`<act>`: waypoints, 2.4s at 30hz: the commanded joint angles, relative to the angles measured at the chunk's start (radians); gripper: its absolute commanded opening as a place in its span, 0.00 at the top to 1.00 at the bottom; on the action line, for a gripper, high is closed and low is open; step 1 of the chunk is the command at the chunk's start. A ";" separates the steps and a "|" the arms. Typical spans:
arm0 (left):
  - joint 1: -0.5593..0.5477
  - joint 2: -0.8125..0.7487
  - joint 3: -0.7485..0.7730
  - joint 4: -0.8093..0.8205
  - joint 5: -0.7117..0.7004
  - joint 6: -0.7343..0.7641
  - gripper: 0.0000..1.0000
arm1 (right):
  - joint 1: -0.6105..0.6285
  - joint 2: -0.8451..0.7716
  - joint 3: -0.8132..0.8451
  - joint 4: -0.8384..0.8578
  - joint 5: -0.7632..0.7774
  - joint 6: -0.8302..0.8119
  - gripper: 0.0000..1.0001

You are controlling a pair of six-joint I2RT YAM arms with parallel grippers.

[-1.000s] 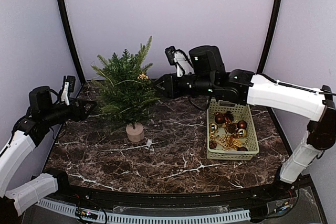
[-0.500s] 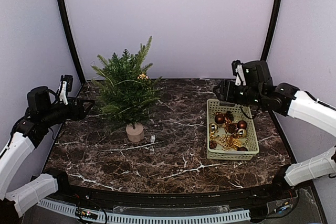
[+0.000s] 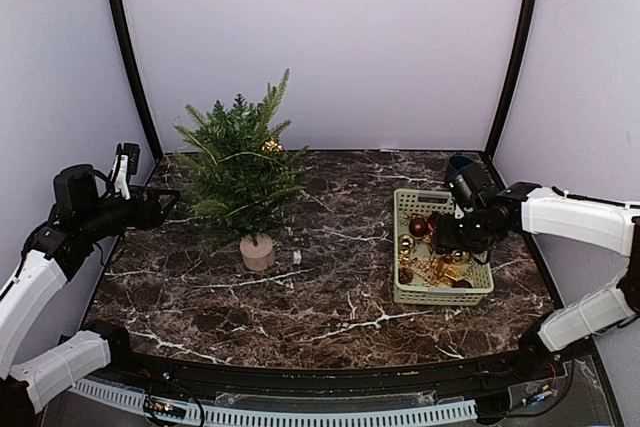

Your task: Decorate the small christmas tree

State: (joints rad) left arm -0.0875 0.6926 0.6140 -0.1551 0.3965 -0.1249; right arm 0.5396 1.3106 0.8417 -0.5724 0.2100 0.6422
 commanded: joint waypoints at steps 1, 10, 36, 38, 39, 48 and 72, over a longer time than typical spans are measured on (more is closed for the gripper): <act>0.004 0.010 -0.007 0.011 -0.002 -0.001 0.30 | -0.014 0.041 -0.015 0.033 0.037 0.023 0.38; 0.003 0.024 -0.028 0.056 0.020 -0.038 0.31 | -0.058 0.175 0.054 0.122 0.062 -0.036 0.46; 0.005 0.027 -0.025 0.052 0.003 -0.032 0.30 | -0.073 0.273 0.105 0.171 0.090 -0.058 0.67; 0.004 0.027 -0.025 0.054 0.006 -0.032 0.30 | -0.073 0.231 0.109 0.145 0.092 -0.058 0.67; 0.004 0.027 -0.025 0.054 0.007 -0.032 0.30 | -0.073 0.208 0.110 0.134 0.088 -0.061 0.67; 0.004 0.026 -0.026 0.061 0.025 -0.036 0.31 | -0.016 -0.107 0.175 0.079 -0.124 -0.114 0.71; 0.004 0.000 -0.034 0.075 0.070 -0.053 0.31 | 0.697 0.150 0.588 0.374 -0.147 -0.181 0.70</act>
State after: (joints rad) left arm -0.0875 0.7055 0.5983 -0.1093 0.4389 -0.1699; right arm 1.2045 1.3777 1.3270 -0.2642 -0.0090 0.5003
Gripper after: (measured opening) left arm 0.695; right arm 0.304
